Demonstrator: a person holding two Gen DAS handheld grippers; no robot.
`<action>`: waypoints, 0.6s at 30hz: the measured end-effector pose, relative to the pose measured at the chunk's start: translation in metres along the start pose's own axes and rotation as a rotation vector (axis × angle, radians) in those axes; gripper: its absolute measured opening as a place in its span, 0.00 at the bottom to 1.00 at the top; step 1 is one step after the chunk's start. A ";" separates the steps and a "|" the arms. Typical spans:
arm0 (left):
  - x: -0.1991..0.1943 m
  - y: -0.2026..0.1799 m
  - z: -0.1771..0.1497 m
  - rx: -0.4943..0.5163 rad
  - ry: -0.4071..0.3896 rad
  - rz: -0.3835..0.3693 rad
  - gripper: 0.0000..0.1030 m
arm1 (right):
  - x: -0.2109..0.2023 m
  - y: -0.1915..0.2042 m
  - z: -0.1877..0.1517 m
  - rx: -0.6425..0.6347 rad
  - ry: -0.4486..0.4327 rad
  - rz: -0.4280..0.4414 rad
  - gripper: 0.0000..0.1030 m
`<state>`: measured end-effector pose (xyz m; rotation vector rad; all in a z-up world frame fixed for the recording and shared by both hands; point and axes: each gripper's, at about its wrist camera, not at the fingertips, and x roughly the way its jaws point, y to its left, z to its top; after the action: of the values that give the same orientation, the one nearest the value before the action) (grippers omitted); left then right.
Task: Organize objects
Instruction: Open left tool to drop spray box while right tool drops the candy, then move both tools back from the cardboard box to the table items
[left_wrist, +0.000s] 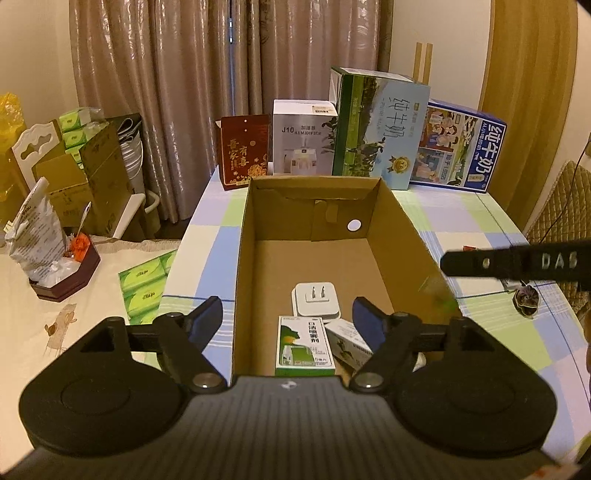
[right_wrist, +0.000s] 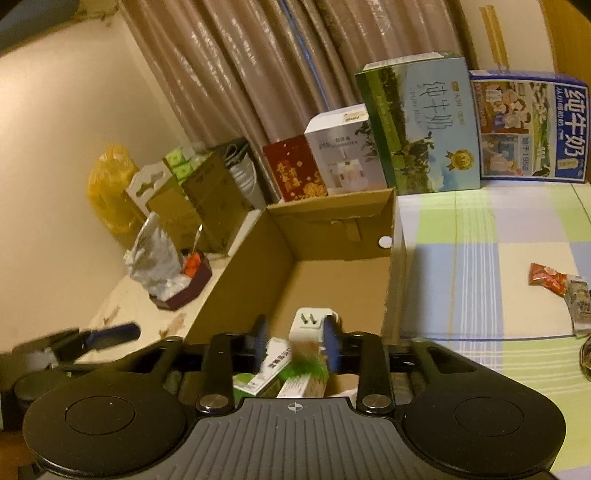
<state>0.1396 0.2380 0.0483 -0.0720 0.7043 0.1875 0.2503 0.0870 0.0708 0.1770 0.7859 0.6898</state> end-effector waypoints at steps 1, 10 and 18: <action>-0.002 0.000 -0.001 -0.002 0.002 0.003 0.74 | -0.002 -0.002 0.000 0.006 -0.004 -0.002 0.36; -0.023 -0.010 -0.015 -0.011 -0.012 0.020 0.81 | -0.033 -0.019 -0.013 0.055 -0.009 -0.031 0.39; -0.051 -0.030 -0.029 -0.022 -0.020 0.019 0.93 | -0.080 -0.020 -0.036 0.055 -0.033 -0.069 0.58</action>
<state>0.0886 0.1974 0.0597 -0.0843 0.6836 0.2134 0.1945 0.0174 0.0851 0.2095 0.7763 0.5996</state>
